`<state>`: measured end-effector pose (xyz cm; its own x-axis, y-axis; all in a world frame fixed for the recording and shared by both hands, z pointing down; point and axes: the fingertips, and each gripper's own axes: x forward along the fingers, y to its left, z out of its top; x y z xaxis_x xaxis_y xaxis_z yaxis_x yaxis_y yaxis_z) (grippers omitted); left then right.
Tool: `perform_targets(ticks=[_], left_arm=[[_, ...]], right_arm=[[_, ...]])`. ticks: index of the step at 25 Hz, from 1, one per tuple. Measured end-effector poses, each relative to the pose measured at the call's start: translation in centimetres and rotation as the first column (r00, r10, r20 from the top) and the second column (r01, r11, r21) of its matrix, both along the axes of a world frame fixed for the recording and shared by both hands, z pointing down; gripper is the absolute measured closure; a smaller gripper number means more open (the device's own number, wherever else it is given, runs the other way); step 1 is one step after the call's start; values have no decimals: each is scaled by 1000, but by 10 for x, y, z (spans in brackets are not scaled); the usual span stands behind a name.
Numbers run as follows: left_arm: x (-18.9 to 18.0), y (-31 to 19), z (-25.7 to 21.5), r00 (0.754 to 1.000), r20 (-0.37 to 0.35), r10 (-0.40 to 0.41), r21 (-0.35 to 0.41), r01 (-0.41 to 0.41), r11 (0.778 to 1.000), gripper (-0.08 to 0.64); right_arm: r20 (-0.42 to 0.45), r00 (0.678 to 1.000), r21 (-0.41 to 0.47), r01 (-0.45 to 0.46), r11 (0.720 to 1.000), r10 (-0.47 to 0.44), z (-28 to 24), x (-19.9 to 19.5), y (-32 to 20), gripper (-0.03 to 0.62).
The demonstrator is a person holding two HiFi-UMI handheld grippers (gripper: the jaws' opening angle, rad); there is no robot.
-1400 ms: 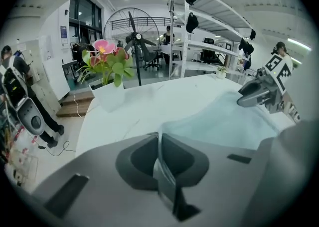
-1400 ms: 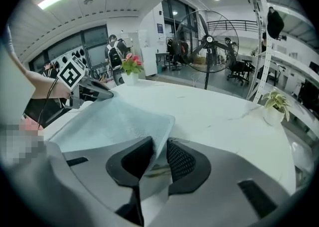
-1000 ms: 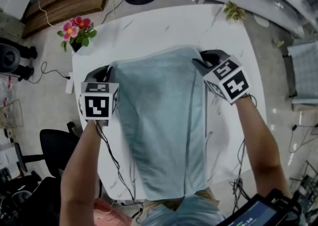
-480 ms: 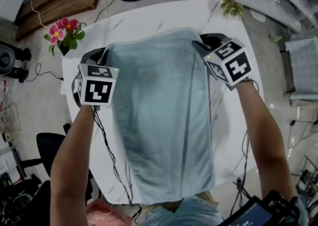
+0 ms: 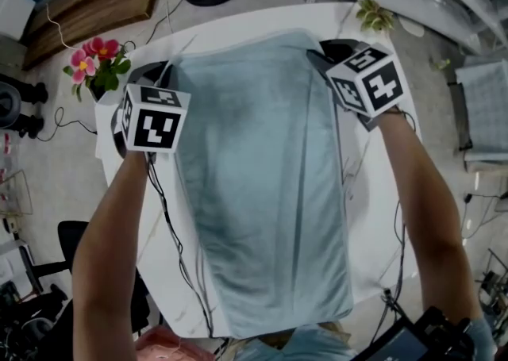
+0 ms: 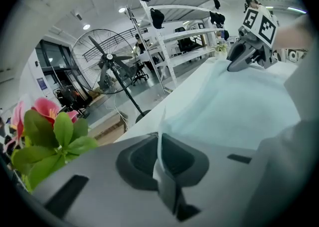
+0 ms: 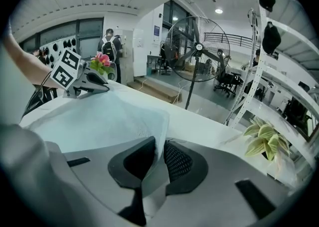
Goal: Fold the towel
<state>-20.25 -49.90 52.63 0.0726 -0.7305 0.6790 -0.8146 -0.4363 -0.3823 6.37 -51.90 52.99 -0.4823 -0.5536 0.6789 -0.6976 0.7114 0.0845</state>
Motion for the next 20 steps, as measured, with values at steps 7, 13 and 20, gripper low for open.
perform_targets(ticks=[7,13,20], left_arm=[[2,-7,5,1000,-14,-4,18,4,1000,541],[11,16,-12,999,-46,1,38,1,999,366],[16,66,-58,989,-148,-30,64,40,997,319]], right_arm=[[-9,1000,19,-25,1000,25,0,0,-4,529],[36,999,46,-24,999,23,-9,-5,11,326],[116,993,49,-12,999,6,-39,-6,53,311]])
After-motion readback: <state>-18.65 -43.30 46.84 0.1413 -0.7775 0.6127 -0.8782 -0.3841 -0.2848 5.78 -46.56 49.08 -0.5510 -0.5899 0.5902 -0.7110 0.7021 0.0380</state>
